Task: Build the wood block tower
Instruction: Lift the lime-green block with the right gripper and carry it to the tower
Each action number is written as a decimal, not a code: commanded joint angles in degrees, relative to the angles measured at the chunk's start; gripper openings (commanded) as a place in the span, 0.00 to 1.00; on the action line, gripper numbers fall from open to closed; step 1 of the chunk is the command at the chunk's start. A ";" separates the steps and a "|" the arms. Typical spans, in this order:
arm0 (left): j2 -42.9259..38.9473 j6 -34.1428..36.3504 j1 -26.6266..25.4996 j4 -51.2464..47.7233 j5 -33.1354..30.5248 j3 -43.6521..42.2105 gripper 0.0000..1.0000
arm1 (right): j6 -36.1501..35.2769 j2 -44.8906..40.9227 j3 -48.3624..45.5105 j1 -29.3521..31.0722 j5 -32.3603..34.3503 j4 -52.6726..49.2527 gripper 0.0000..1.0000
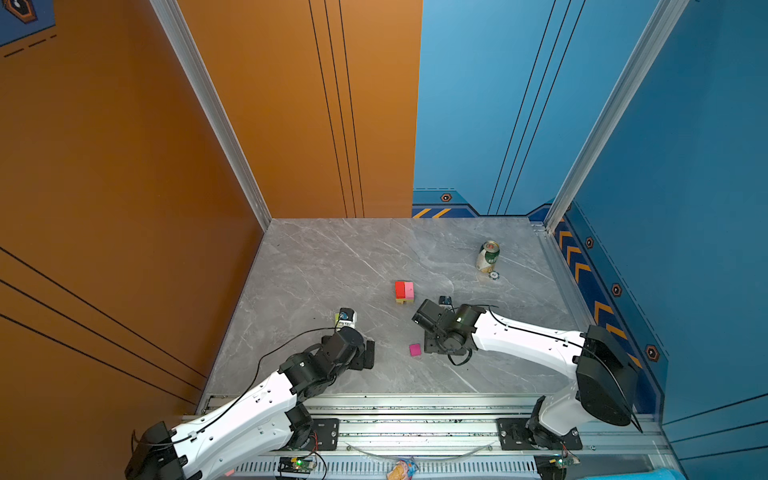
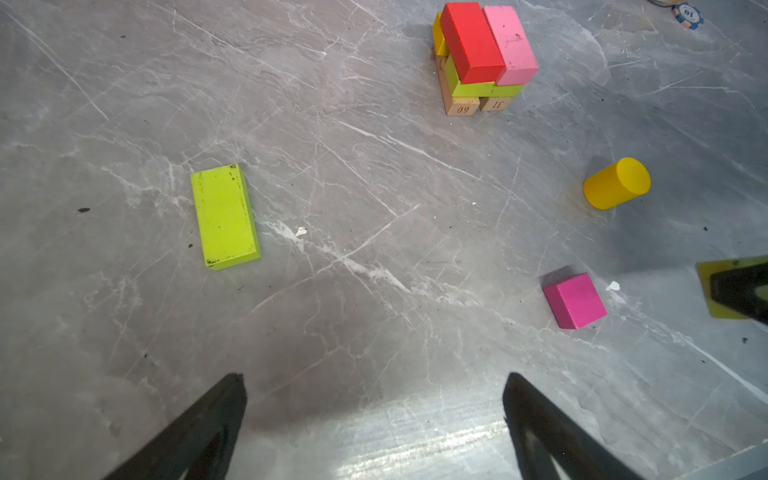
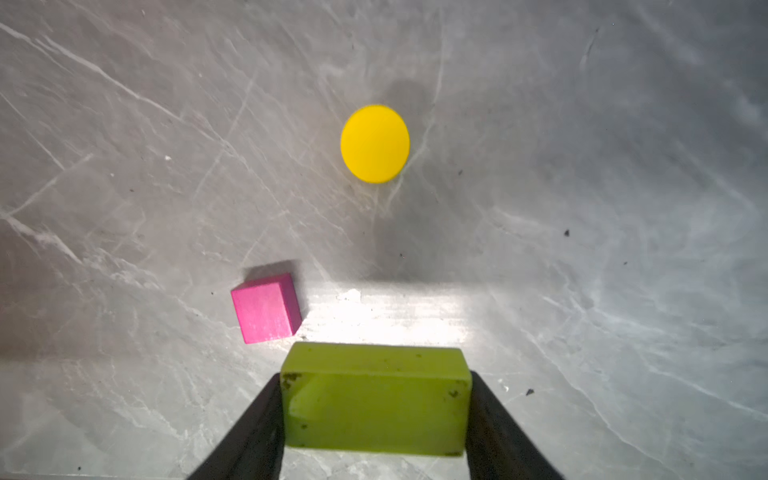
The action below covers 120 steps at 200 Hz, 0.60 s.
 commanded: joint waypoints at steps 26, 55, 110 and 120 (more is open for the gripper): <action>0.14 0.25 2.53 -3.03 0.02 3.11 0.98 | -9.38 6.13 10.45 -5.16 -0.59 -4.27 0.55; 1.66 0.58 4.56 -3.00 0.40 4.59 0.98 | -13.61 11.68 18.45 -7.92 -1.97 -6.21 0.55; 7.31 1.45 8.67 -0.45 2.76 6.65 0.98 | -19.29 23.72 34.93 -11.45 -5.07 -9.62 0.54; 8.57 1.78 9.37 0.61 3.34 6.74 0.98 | -20.04 25.88 38.11 -11.98 -5.53 -10.36 0.54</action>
